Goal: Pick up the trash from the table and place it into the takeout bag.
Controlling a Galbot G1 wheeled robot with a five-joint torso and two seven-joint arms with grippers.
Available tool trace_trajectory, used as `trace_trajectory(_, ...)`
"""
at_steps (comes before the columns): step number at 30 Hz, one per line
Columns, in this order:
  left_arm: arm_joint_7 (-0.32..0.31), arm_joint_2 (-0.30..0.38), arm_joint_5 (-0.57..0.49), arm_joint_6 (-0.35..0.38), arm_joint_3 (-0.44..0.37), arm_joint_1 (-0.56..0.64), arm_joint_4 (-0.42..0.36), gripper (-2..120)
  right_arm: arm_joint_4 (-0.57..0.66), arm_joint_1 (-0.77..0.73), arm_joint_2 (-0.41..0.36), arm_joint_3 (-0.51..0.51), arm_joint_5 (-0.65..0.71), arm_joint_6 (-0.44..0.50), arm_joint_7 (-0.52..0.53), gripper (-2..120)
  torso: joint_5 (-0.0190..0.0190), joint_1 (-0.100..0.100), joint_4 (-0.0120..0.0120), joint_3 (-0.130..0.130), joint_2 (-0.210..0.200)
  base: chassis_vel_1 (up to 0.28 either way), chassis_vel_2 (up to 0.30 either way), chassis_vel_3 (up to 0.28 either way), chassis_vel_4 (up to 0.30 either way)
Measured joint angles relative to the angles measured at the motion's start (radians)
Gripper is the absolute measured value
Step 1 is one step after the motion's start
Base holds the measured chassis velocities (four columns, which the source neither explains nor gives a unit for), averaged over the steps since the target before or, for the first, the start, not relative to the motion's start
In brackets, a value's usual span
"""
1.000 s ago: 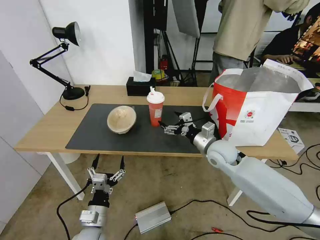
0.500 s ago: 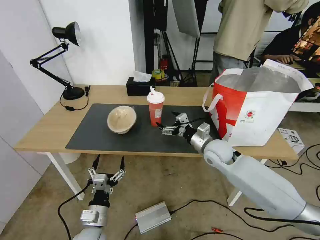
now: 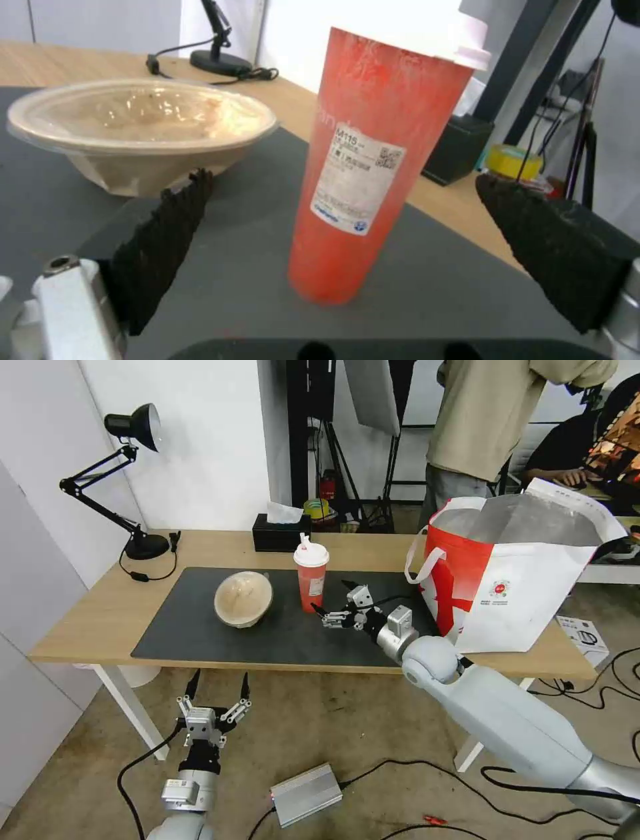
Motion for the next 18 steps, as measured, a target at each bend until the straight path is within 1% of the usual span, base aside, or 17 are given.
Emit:
trace_trajectory(7,0.001,-0.001,0.0,-0.001,0.002,-0.002,0.003,100,-0.028,0.003,0.009,0.004,-0.081,0.038,-0.026,100,0.0,0.0,0.0,0.0,0.0,0.0,0.0,0.0,0.0)
trace_trajectory(18,0.004,0.0,0.0,-0.003,0.004,-0.004,0.009,100,-0.03,0.016,0.016,0.0,-0.103,0.045,-0.035,100,0.0,0.0,-0.0001,0.0,0.0,0.0,0.0,0.0,0.0)
